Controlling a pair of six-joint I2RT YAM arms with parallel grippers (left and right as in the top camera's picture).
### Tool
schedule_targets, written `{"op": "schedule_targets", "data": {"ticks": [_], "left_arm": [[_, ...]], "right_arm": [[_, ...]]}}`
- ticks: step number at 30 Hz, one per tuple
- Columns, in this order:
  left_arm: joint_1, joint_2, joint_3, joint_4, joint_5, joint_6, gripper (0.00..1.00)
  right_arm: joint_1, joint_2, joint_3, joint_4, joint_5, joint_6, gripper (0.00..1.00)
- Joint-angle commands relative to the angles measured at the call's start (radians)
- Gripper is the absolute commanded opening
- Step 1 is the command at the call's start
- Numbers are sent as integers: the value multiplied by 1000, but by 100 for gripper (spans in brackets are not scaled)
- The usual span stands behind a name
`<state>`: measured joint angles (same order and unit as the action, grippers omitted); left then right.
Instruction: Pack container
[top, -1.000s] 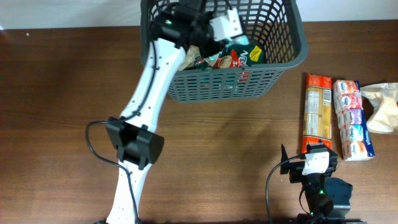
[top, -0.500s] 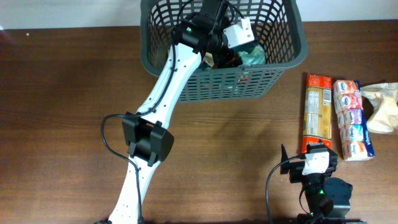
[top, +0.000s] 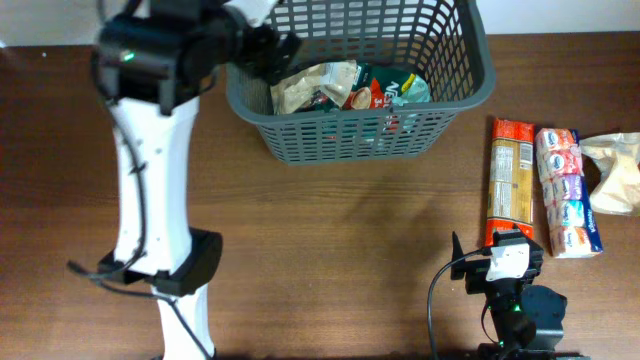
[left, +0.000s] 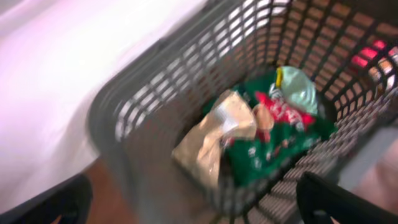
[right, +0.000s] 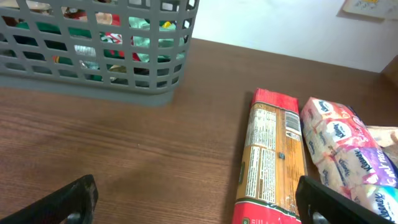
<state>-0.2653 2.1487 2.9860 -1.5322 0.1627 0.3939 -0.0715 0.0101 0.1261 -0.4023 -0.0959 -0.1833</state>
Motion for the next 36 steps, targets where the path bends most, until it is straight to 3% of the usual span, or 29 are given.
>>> {"op": "schedule_targets", "data": {"ticks": [1,10,13,18,23,29,34,36], "left_arm": [[85,-111,7,-124,-135,-43,99],[334,-260,7,-150,-163,-42,99],[340,-259,7,-154,-163,-42,99],[340,-259,7,-154,-163,-42,99],[340,-259,7,-154,-163,-42,99],[340,-259,7,-154,-163,-42,99],[340,-259,7,-155,-163,-42,99],[340,-259,7,-155,-163,-42,99]], "right_arm": [[-8,-6,-8,2,-5,8,99],[-8,-7,3,-3,-55,9,99],[-8,-6,91,-29,-168,9,99],[-8,50,347,-73,-177,8,99],[-8,444,845,-473,-113,-28,99],[-8,856,1318,-799,-127,-44,99],[-8,1033,1476,-880,-135,-44,99],[-9,1075,1484,-855,-95,50,99]]}}
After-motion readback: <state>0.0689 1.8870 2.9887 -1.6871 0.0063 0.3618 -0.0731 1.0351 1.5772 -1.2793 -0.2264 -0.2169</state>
